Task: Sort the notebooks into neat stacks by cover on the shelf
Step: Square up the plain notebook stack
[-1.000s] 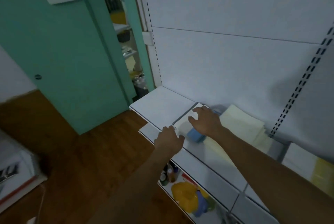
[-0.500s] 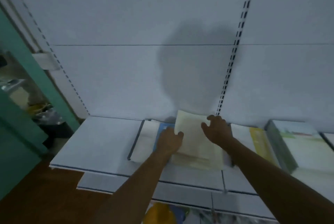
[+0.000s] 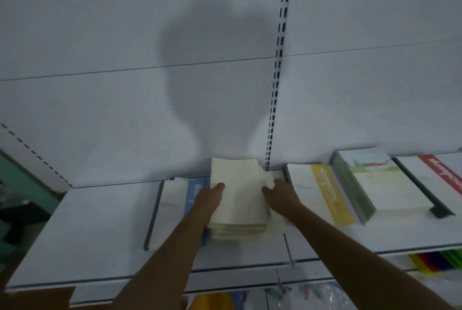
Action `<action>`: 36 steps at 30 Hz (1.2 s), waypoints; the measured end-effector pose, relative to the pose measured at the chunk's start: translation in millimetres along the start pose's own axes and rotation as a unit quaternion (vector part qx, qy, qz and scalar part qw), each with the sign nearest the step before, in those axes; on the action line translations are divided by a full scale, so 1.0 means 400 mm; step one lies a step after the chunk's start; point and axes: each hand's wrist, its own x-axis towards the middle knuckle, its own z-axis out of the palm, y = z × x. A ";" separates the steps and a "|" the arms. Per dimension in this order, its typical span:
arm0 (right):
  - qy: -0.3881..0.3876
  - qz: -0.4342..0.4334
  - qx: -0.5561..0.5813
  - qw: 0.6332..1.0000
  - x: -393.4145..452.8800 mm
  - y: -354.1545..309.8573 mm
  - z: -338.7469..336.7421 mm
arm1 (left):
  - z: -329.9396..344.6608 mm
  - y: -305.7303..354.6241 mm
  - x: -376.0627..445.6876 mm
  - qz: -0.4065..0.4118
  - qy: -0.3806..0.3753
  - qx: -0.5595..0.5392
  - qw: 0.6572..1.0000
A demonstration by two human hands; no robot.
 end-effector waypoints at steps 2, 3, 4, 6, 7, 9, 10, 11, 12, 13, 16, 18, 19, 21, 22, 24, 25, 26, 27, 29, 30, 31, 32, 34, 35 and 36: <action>-0.051 0.043 0.053 0.996 0.012 0.000 0.023 | 0.000 -0.002 0.009 -0.016 -0.009 -0.018 1.000; -0.064 0.060 0.092 0.992 0.016 0.002 0.033 | -0.001 -0.005 0.018 -0.023 -0.017 -0.028 0.999; -0.065 0.074 0.130 0.987 0.018 0.003 0.042 | -0.005 -0.004 0.021 -0.033 -0.029 -0.045 0.998; -0.050 0.087 0.181 0.978 0.028 0.007 0.055 | -0.013 -0.008 0.037 -0.051 -0.062 -0.096 0.992; -0.041 0.093 0.196 0.975 0.030 0.005 0.057 | -0.015 -0.010 0.044 -0.059 -0.073 -0.119 0.988; -0.023 0.108 0.207 0.972 0.036 0.003 0.058 | -0.016 -0.006 0.042 -0.067 -0.084 -0.138 0.985; -0.012 0.112 0.198 0.974 0.039 0.005 0.058 | -0.013 -0.002 0.037 -0.068 -0.090 -0.130 0.985; -0.005 0.115 0.186 0.976 0.045 0.009 0.059 | -0.008 0.000 0.038 -0.067 -0.094 -0.125 0.985; -0.003 0.117 0.178 0.977 0.049 0.012 0.058 | -0.003 0.004 0.036 -0.066 -0.098 -0.124 0.985; -0.005 0.117 0.170 0.979 0.051 0.013 0.058 | 0.005 0.005 0.038 -0.070 -0.106 -0.134 0.983; -0.029 0.107 0.146 0.983 0.062 0.022 0.044 | 0.039 0.015 0.023 -0.075 -0.131 -0.158 0.976; -0.057 0.113 0.154 0.980 0.078 0.033 0.032 | 0.060 0.017 0.031 -0.066 -0.125 -0.135 0.981; -0.067 0.115 0.158 0.978 0.085 0.039 0.032 | 0.065 0.013 0.042 -0.062 -0.116 -0.129 0.983; -0.071 0.128 0.170 0.974 0.087 0.047 0.041 | 0.060 0.014 0.046 -0.071 -0.112 -0.140 0.981; -0.067 0.135 0.182 0.972 0.085 0.049 0.050 | 0.053 0.020 0.035 -0.079 -0.122 -0.150 0.978; -0.054 0.143 0.206 0.966 0.079 0.057 0.069 | 0.042 0.023 0.022 -0.085 -0.147 -0.154 0.973; -0.054 0.144 0.213 0.965 0.075 0.059 0.071 | 0.039 0.018 0.023 -0.086 -0.158 -0.151 0.972; -0.061 0.145 0.224 0.962 0.074 0.062 0.070 | 0.035 0.014 0.018 -0.088 -0.165 -0.150 0.971; -0.073 0.143 0.245 0.956 0.076 0.066 0.069 | 0.030 0.012 0.010 -0.087 -0.172 -0.157 0.969; -0.106 0.137 0.305 0.936 0.074 0.070 0.065 | 0.024 0.004 -0.005 -0.091 -0.176 -0.172 0.965; -0.117 0.133 0.327 0.928 0.068 0.067 0.064 | 0.021 -0.004 -0.014 -0.094 -0.179 -0.176 0.963; -0.119 0.129 0.340 0.924 0.058 0.065 0.064 | 0.018 -0.013 -0.024 -0.097 -0.178 -0.184 0.962; -0.116 0.124 0.345 0.923 0.053 0.063 0.067 | 0.013 -0.022 -0.034 -0.096 -0.175 -0.193 0.961; -0.102 0.092 0.356 0.924 0.028 0.051 0.065 | 0.002 -0.035 -0.048 -0.092 -0.172 -0.218 0.956; -0.088 0.064 0.366 0.924 0.015 0.044 0.059 | -0.004 -0.036 -0.059 -0.084 -0.176 -0.227 0.954; -0.074 0.029 0.374 0.924 -0.001 0.036 0.051 | -0.011 -0.037 -0.065 -0.065 -0.179 -0.232 0.954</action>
